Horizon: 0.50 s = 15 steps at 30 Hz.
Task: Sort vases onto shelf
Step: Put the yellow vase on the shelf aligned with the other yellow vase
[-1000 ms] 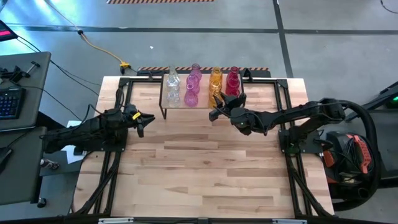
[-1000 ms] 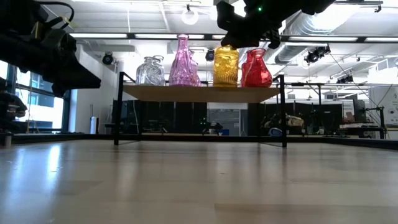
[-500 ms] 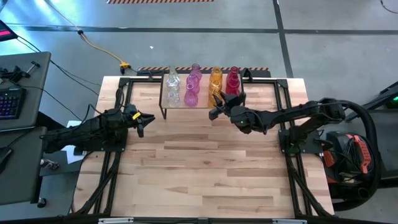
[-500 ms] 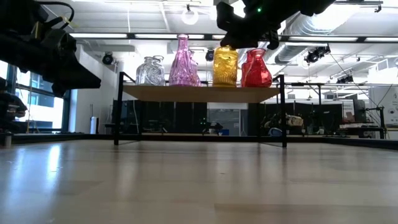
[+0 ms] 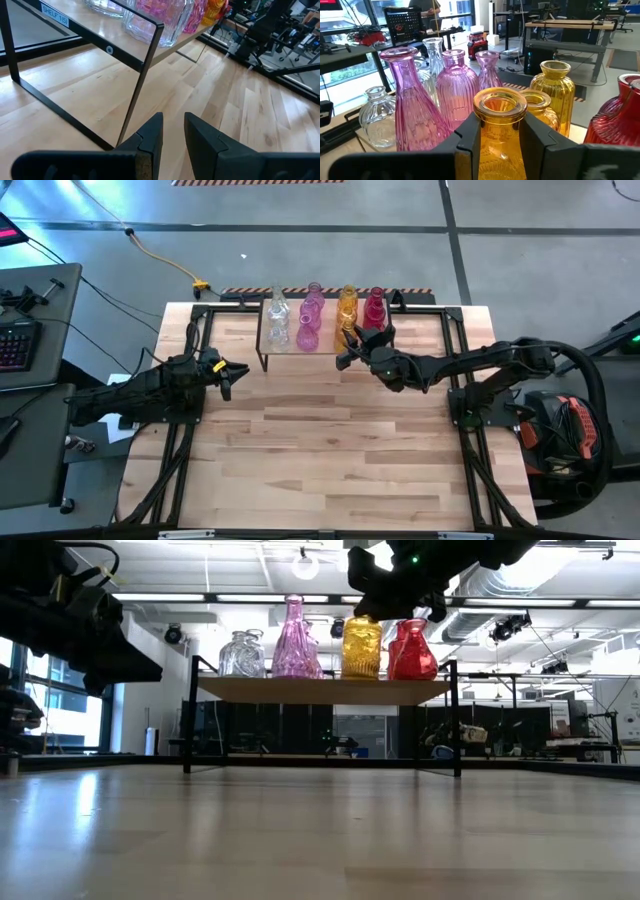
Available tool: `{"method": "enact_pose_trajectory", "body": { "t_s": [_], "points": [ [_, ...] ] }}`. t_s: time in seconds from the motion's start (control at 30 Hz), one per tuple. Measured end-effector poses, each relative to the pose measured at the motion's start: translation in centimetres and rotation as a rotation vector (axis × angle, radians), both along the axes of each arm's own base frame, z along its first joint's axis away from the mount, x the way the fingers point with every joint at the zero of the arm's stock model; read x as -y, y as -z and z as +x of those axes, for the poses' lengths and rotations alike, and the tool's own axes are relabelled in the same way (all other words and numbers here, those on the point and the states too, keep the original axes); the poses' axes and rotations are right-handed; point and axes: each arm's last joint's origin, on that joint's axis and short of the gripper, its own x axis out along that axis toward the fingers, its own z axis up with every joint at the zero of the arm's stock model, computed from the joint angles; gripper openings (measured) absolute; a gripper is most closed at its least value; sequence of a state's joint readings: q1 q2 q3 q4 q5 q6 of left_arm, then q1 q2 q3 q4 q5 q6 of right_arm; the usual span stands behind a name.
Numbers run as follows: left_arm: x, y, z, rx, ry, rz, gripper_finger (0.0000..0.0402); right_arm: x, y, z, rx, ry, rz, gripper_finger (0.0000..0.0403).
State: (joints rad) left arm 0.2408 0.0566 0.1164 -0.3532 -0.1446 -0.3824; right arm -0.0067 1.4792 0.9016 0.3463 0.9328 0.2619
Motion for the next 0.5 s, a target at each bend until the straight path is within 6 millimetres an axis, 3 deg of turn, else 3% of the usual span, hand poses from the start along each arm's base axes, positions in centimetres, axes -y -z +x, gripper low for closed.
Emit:
{"method": "enact_pose_trajectory", "body": {
  "t_s": [0.5],
  "points": [
    [0.0, 0.0, 0.0, 0.0, 0.0, 0.0, 0.007, -0.05, 0.12, 0.01, -0.043, -0.027, -0.01, 0.0074]
  ]
}}
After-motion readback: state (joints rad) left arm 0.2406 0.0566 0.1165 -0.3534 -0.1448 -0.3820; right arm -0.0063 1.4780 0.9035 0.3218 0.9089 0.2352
